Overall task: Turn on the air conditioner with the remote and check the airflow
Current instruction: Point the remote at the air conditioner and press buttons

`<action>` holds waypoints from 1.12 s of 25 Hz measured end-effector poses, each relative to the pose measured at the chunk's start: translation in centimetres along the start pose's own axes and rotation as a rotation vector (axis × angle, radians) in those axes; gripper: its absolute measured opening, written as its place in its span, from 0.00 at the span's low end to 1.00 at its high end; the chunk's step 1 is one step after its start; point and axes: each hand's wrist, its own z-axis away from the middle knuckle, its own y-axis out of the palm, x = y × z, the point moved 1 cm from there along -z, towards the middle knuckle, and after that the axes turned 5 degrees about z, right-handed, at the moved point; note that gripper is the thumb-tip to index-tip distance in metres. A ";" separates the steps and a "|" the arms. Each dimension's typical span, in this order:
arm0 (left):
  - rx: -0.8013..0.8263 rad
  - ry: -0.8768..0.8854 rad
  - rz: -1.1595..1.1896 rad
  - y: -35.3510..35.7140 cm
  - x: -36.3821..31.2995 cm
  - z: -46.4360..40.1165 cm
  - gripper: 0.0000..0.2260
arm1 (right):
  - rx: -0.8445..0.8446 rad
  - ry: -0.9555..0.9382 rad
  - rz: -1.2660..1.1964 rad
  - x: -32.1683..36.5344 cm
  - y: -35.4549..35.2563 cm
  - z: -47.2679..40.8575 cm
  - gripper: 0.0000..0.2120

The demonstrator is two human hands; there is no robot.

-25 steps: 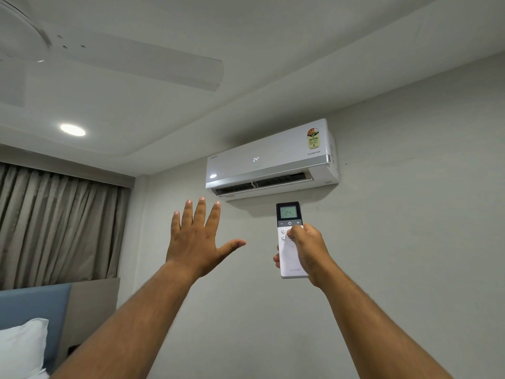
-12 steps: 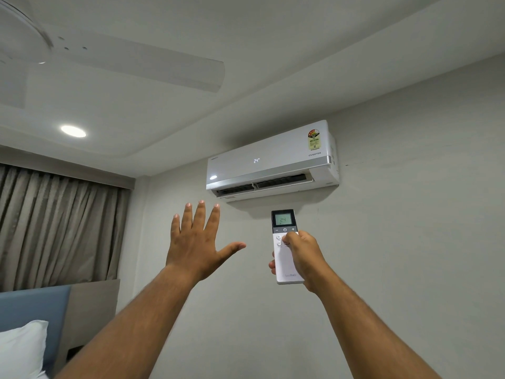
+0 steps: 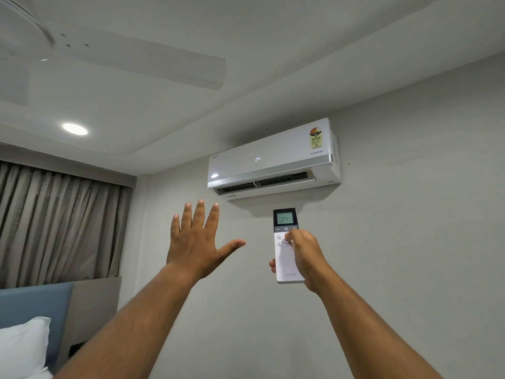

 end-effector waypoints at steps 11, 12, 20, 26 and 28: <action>0.041 -0.128 0.284 0.7 -0.1 0.4 0.50 | 0.000 0.035 -0.064 -0.2 0.7 0.6 0.11; 0.053 -0.170 0.370 0.8 -0.3 0.6 0.50 | -0.004 0.030 -0.074 -0.2 0.9 0.7 0.11; -0.126 -0.441 0.926 -0.2 -0.8 1.7 0.22 | -0.034 -0.058 -0.083 -0.3 6.6 2.1 0.10; 0.004 -0.515 1.008 -1.7 2.1 5.0 0.11 | 0.133 -0.058 -0.033 -2.1 13.8 4.2 0.11; 0.011 -0.536 0.978 -2.4 4.1 6.7 0.08 | 0.203 -0.041 -0.059 -3.0 16.5 5.1 0.10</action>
